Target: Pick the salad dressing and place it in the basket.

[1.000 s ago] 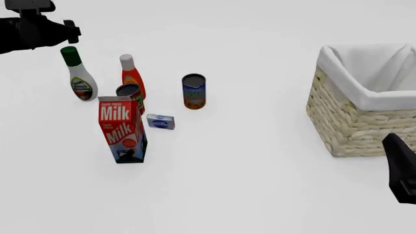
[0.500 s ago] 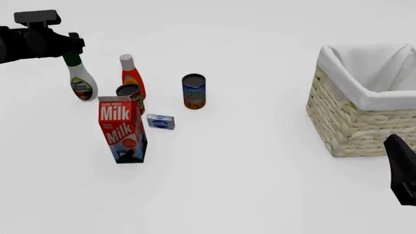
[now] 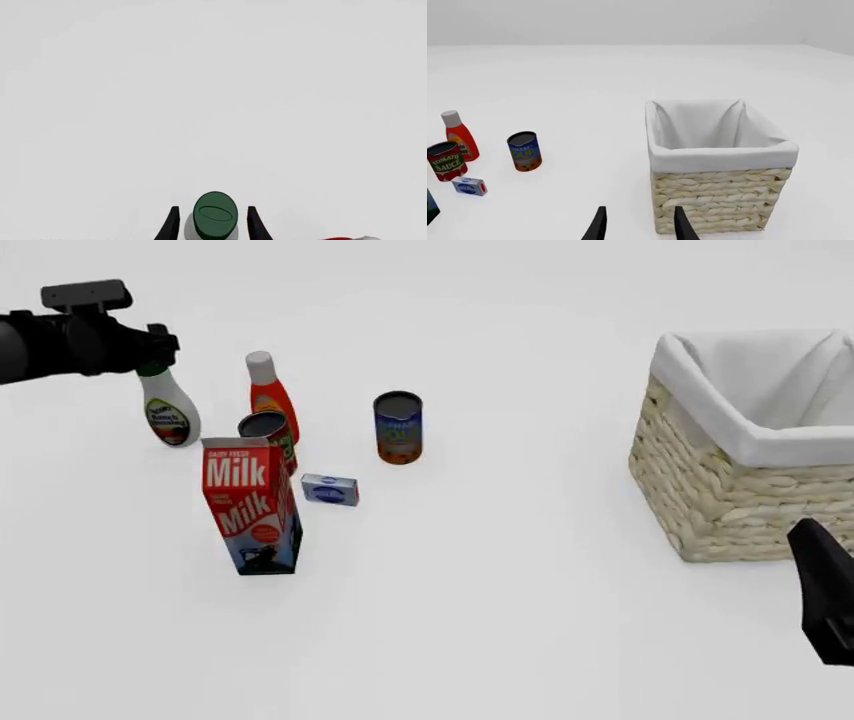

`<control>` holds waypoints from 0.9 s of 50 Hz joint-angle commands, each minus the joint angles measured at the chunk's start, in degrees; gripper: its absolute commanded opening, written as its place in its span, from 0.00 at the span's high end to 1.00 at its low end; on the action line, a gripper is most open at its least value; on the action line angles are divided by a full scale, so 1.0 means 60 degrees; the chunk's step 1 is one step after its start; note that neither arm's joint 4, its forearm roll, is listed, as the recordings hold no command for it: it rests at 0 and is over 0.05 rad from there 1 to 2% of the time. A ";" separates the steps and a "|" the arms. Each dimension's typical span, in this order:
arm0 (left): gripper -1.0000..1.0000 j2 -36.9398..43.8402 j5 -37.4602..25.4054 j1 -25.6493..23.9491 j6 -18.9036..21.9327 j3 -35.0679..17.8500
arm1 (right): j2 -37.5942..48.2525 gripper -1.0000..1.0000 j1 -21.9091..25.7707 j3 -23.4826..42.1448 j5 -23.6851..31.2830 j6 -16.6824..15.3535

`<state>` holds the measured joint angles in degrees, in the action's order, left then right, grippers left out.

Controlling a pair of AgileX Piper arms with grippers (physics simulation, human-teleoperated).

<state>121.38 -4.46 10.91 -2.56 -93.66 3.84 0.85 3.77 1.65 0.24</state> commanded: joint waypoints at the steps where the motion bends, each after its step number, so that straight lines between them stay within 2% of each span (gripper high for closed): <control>1: 0.00 0.0150 -0.0014 -0.0006 -0.0054 -0.0046 | -0.0082 0.00 -0.0003 -0.0029 0.0059 0.0014; 13: 0.00 0.0063 0.0258 -0.0033 -0.0063 0.0246 | -0.0053 0.00 0.0004 -0.0046 0.0022 0.0032; 14: 1.00 0.0000 0.0334 0.0031 -0.0029 0.0304 | -0.0067 0.00 0.0005 -0.0044 0.0035 0.0030; 29: 1.00 -0.0802 0.0589 0.0127 0.0017 0.0562 | -0.0230 0.00 -0.0017 -0.0032 0.0205 0.0033; 38: 1.00 -0.1774 0.0312 -0.0016 0.0223 0.0231 | -0.0285 0.00 -0.0005 0.0025 0.0276 0.0041; 45: 1.00 -0.2441 -0.0049 -0.0203 0.0092 -0.0127 | -0.0258 0.00 0.0088 0.0104 0.0293 0.0011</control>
<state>112.32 -3.16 10.77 -2.68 -92.21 2.38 1.01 3.96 3.12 0.42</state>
